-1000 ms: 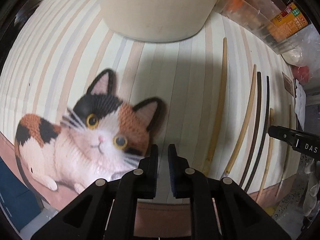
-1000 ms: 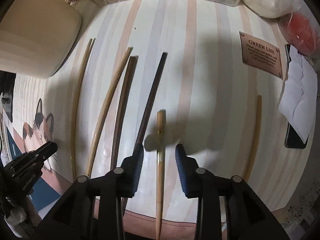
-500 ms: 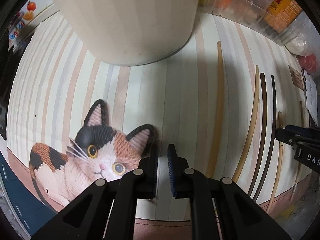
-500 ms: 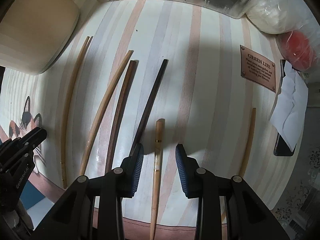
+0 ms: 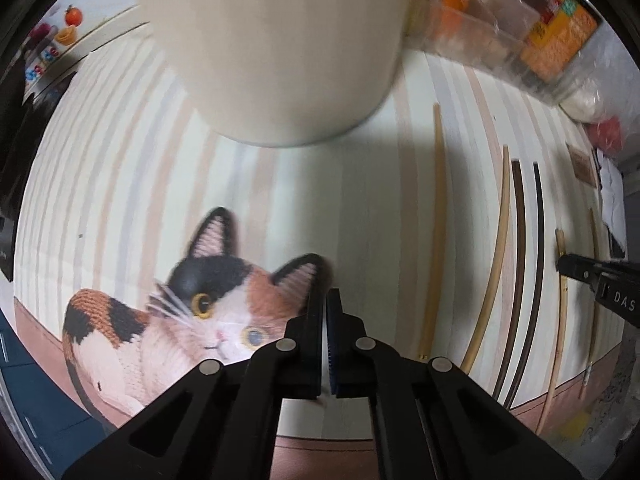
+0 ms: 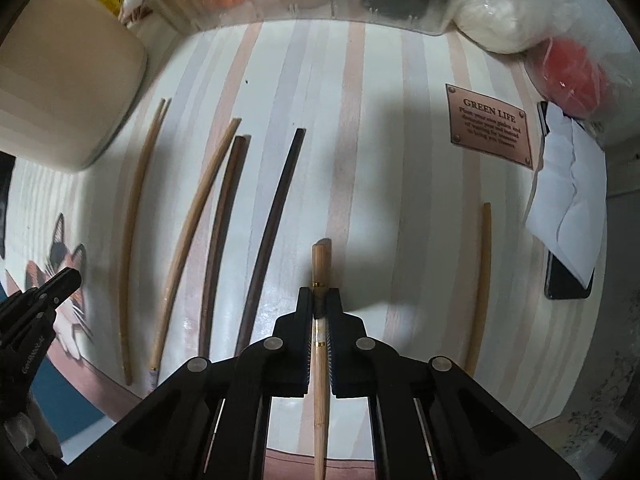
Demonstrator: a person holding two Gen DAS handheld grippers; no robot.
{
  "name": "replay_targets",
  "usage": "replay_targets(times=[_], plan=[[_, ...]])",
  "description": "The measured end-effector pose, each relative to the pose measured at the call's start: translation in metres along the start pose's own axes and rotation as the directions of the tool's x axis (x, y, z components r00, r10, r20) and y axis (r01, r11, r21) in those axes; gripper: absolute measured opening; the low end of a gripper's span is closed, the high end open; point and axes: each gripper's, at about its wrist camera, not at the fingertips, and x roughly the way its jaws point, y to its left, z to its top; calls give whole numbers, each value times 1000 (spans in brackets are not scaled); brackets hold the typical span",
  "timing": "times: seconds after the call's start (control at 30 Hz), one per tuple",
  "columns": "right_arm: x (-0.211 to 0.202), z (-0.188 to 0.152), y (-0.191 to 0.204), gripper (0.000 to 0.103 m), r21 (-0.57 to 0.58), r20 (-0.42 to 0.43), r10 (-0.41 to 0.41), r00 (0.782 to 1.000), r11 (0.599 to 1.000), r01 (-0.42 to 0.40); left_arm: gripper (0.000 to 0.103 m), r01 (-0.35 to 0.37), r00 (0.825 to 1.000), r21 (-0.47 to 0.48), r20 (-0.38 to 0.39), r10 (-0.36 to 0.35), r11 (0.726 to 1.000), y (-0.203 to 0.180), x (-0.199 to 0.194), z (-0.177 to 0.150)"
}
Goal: Organize utensils
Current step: 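Grasp a light wooden chopstick with the left tool while the right tool holds its chopstick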
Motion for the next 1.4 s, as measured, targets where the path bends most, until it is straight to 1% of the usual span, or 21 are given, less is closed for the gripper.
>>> replay_targets(times=[0.23,0.4,0.47,0.57,0.63,0.67,0.73,0.77,0.83,0.87,0.9,0.93,1.0,1.03,1.17,1.23,1.27,1.3,1.33,1.37,1.4], plan=[[-26,-6,-6,6,37,78,54,995,998,-57,0,49,997,-82,63,-43,995,33,-36,8],[-58,7,-17,6,42,135,83,987,995,-89,0,89,988,-121,133,-73,989,46,-67,10],[-68,7,-17,6,38,155,96,983,994,-103,0,112,984,-135,154,-91,984,53,-76,4],[-82,6,-20,6,31,176,118,977,992,-125,0,134,978,-140,175,-109,981,61,-86,4],[-83,8,-17,6,19,173,126,977,991,-131,0,163,975,-115,168,-143,980,56,-86,7],[-82,8,-16,6,15,168,124,978,992,-128,0,199,971,-107,154,-181,974,51,-82,12],[-72,10,-15,4,6,152,109,982,994,-111,3,238,966,-101,129,-225,966,39,-71,21],[-65,11,-16,0,11,140,107,984,994,-109,6,246,966,-95,110,-236,965,34,-66,26],[-51,15,-17,0,24,117,98,988,995,-102,19,239,970,-75,69,-234,968,14,-49,37],[-44,17,-19,0,31,107,86,991,996,-89,34,231,972,-57,60,-227,971,4,-42,42],[-39,18,-22,0,39,100,79,992,996,-84,44,225,973,-39,54,-223,973,-5,-35,46],[-33,20,-24,0,50,89,76,993,996,-80,44,221,975,-24,46,-219,975,-13,-30,49],[-26,22,-29,0,72,73,81,994,994,-86,44,198,980,28,17,-198,980,-34,-15,55],[-22,22,-34,0,93,65,104,992,990,-110,44,177,984,56,5,-178,983,-44,-8,57],[-18,23,-42,0,115,67,136,988,983,-143,43,68,998,159,-9,-67,985,-73,13,59],[-16,22,-45,2,128,63,158,985,978,-165,22,40,999,184,0,-40,982,-80,18,58],[-16,22,-47,2,131,66,170,983,975,-177,5,26,1000,190,-2,-26,981,-81,22,56],[-16,22,-49,8,132,70,173,982,974,-181,5,29,1000,184,7,-30,983,-79,22,54],[-16,22,-50,16,134,73,177,982,973,-186,5,23,1000,178,11,-25,984,-77,21,53],[-15,23,-52,21,134,75,187,980,972,-196,5,16,1000,159,12,-19,987,-70,21,49],[-14,23,-52,30,132,74,197,978,970,-205,5,25,1000,133,9,-26,991,-63,20,46]])
